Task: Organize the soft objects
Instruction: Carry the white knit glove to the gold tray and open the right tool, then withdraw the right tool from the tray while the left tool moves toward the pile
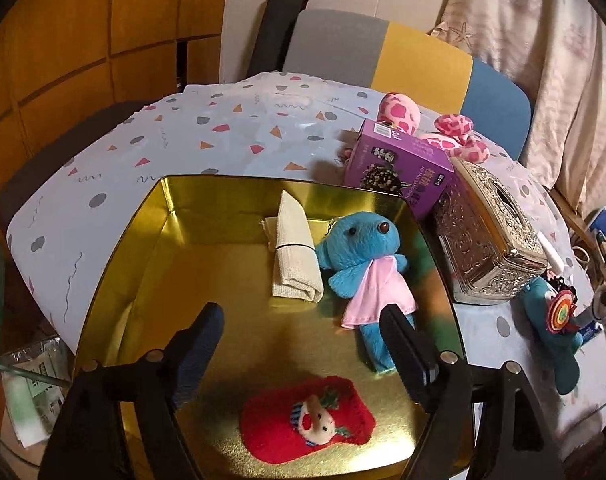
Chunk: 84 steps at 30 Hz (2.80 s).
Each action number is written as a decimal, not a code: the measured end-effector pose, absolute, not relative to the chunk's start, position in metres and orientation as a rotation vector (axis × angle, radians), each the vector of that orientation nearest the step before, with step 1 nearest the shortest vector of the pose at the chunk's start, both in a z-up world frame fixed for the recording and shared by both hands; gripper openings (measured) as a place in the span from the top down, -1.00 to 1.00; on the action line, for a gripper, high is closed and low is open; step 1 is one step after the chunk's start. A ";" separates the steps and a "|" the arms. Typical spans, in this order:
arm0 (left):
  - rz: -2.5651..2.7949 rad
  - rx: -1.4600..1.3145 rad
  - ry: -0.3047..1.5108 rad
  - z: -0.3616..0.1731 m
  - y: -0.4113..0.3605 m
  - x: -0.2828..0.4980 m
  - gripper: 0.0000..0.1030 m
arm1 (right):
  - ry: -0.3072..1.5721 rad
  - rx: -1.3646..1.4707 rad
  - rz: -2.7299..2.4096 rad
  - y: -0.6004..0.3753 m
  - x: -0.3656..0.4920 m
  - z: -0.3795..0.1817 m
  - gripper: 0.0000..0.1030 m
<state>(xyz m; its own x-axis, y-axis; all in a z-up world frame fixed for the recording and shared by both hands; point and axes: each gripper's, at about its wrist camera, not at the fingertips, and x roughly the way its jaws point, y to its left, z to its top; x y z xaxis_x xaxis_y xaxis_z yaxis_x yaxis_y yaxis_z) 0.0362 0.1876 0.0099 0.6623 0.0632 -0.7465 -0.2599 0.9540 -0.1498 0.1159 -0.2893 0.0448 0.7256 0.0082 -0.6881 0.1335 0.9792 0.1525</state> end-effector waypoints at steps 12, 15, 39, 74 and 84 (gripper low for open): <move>0.169 -0.287 0.825 0.008 0.194 0.025 -0.62 | 0.741 0.193 0.192 -0.227 0.087 0.076 0.30; 0.163 -0.283 0.819 0.009 0.192 0.024 -0.63 | 0.774 0.162 0.323 -0.189 0.082 0.074 0.29; 0.239 -0.366 0.782 0.011 0.234 0.007 -0.68 | 0.912 -0.435 0.777 0.066 0.040 -0.002 0.10; 0.047 -0.124 0.778 0.034 0.134 0.016 -0.71 | 0.830 0.044 0.230 -0.169 0.091 0.046 -0.11; -0.050 -0.071 0.801 0.035 0.096 0.026 -0.71 | 0.748 0.243 -0.105 -0.289 0.103 0.058 -0.11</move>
